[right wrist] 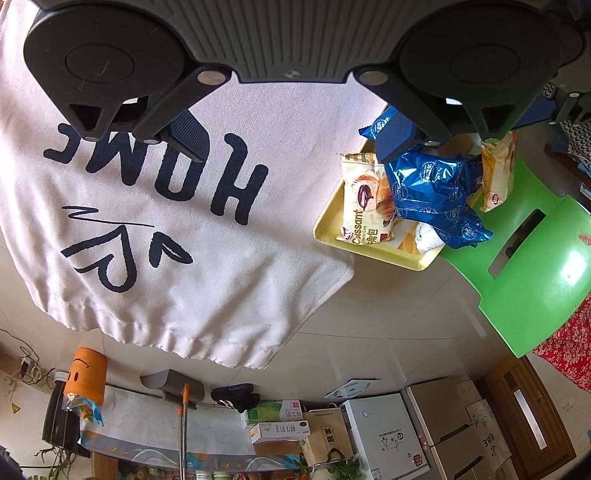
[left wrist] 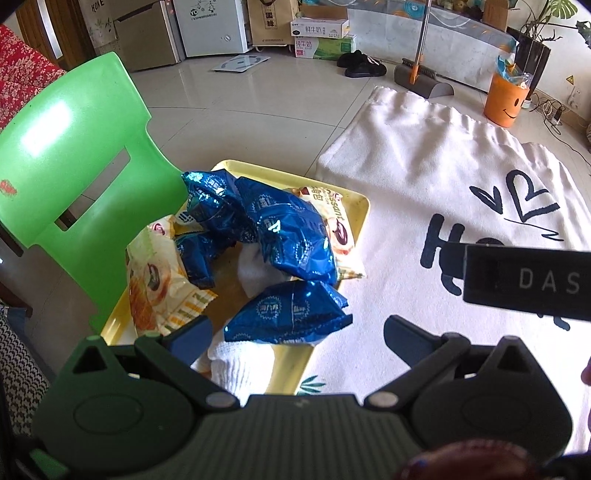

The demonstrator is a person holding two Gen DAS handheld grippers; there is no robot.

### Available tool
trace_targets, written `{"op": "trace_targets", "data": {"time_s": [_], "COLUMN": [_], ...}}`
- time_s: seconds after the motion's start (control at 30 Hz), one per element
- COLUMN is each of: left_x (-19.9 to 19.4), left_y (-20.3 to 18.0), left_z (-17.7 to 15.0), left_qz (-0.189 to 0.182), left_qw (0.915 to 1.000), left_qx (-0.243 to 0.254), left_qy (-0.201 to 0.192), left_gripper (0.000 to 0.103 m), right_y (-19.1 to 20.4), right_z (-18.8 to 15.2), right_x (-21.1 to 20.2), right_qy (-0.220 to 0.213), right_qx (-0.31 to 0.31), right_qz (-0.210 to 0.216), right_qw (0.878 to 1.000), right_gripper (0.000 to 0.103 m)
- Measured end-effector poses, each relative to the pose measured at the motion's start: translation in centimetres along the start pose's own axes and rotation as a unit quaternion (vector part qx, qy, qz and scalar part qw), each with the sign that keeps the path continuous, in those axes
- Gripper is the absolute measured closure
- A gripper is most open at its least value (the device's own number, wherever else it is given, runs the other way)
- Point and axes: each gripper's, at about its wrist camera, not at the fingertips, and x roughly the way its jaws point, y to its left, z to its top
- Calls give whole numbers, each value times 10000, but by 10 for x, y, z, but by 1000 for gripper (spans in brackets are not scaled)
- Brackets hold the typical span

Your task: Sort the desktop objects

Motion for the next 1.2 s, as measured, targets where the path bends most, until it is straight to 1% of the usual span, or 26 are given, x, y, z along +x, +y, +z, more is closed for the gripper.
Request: {"op": "trace_targets", "data": {"time_s": [0.2,0.4,0.57,0.63,0.73,0.8,0.87,1.0,1.1,1.2], "left_x": [0,2,1,-1,-2,-2,-5,-12,-17,-22], "left_y": [-8,-11,-14,-13,-6,-2,2,8,13,18], "left_z": [-6,-15,-25,-32,-45,-55,-64,-75,-79,-79], "left_qz": [-83,-177,-90,-93,-123,-52,30,83,88,99], "left_qw": [9999,9994,9994,9993,9986,9980,9978,9972,9972,9971], "left_qx": [121,126,181,125,-86,-172,-195,-248,-285,-370], "left_qy": [90,251,278,340,509,606,634,702,679,653], "left_gripper": [0,1,0,0,1,1,1,1,1,1], "right_y": [0,3,5,4,5,8,11,22,30,37], "right_z": [-5,-10,-15,-18,-22,-25,-29,-39,-46,-49], "right_x": [4,8,10,9,8,7,7,12,16,18], "right_qy": [117,233,319,321,356,375,400,536,612,690], "right_qx": [-196,-427,-583,-603,-665,-732,-810,-1095,-1251,-1340], "right_qz": [-106,-159,-167,-194,-183,-170,-125,-134,-199,-176], "right_qw": [9997,9987,9977,9975,9970,9965,9958,9924,9901,9884], "right_gripper": [6,6,6,6,6,6,6,6,6,6]}}
